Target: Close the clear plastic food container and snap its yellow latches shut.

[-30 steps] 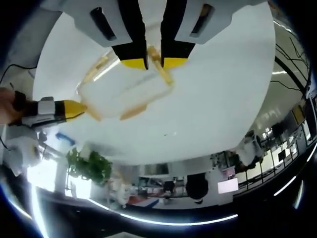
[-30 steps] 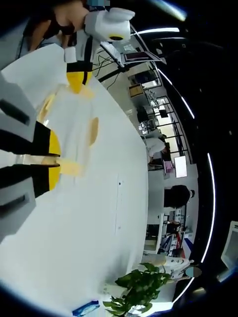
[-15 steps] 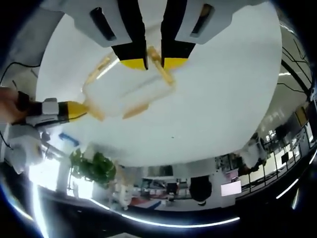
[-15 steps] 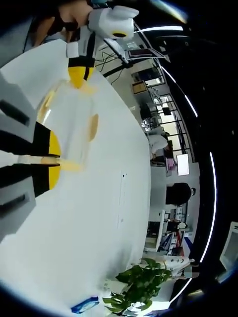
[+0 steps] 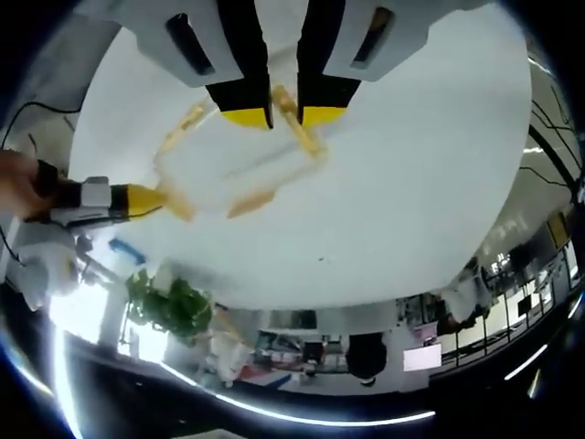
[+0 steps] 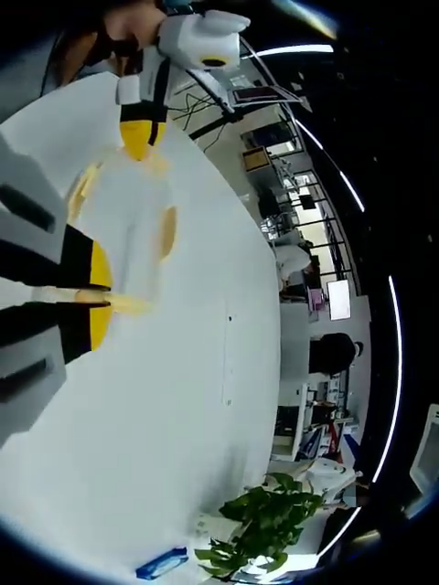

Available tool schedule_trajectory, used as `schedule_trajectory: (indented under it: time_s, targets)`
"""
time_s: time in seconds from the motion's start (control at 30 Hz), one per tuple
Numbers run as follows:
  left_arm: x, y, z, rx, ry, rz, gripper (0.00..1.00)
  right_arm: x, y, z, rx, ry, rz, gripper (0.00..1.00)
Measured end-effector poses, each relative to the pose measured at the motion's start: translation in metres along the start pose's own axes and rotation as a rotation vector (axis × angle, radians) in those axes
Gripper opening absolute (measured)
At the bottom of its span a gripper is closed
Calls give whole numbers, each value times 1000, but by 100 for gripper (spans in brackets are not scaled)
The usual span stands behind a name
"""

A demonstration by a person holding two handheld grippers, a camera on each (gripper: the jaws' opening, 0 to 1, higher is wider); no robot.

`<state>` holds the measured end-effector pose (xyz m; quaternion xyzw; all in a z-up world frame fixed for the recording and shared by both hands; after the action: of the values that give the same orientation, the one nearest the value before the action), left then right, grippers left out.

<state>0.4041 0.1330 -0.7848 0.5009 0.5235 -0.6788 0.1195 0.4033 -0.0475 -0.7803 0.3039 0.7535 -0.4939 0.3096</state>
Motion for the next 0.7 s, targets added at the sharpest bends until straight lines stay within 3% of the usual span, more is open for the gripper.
schedule_trajectory:
  time_s: [0.43,0.6,0.7]
  targets:
    - [0,-2,-1,4,-50,29,6,-2,0,6,-8,54,14,0]
    - [1,-3,-4,15,-79,46,7,3,-3,20,24,105,6,2]
    - [8,-5,-11,-16,-83,20,13,5,-6,28,52,100,7,2]
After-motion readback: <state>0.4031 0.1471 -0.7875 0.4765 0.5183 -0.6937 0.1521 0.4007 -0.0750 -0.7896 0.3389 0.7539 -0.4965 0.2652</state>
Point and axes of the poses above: the point that each gripper's makers call its tool centre point, and the gripper's own axes: y roughly forward along the fingers, z roughly to its right, x roughly out of its underside, the point moved 3 cm from there along -y, roughly backward along the fingers, and after that the axes turned 12 degrees about y, right-handed, at the moved point
